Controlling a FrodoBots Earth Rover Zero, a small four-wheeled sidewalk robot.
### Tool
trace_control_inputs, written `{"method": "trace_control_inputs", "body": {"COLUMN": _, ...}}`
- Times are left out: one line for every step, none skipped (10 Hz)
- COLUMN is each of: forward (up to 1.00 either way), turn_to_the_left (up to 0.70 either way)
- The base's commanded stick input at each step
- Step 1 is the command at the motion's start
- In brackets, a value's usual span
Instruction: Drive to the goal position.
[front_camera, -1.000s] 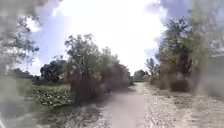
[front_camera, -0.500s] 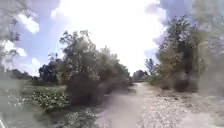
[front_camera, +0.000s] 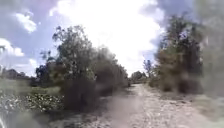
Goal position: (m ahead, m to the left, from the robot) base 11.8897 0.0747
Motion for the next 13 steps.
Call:
{"method": "trace_control_inputs", "body": {"forward": 0.7, "turn_to_the_left": -0.35}}
{"method": "trace_control_inputs", "body": {"forward": 0.7, "turn_to_the_left": -0.03}}
{"method": "trace_control_inputs", "body": {"forward": 0.7, "turn_to_the_left": 0.0}}
{"method": "trace_control_inputs", "body": {"forward": 0.7, "turn_to_the_left": 0.0}}
{"method": "trace_control_inputs", "body": {"forward": 0.7, "turn_to_the_left": 0.0}}
{"method": "trace_control_inputs", "body": {"forward": 0.7, "turn_to_the_left": 0.0}}
{"method": "trace_control_inputs", "body": {"forward": 0.7, "turn_to_the_left": 0.0}}
{"method": "trace_control_inputs", "body": {"forward": 0.7, "turn_to_the_left": 0.0}}
{"method": "trace_control_inputs", "body": {"forward": 0.7, "turn_to_the_left": 0.0}}
{"method": "trace_control_inputs", "body": {"forward": 0.7, "turn_to_the_left": 0.0}}
{"method": "trace_control_inputs", "body": {"forward": 0.7, "turn_to_the_left": 0.0}}
{"method": "trace_control_inputs", "body": {"forward": 0.7, "turn_to_the_left": 0.0}}
{"method": "trace_control_inputs", "body": {"forward": 0.7, "turn_to_the_left": 0.0}}
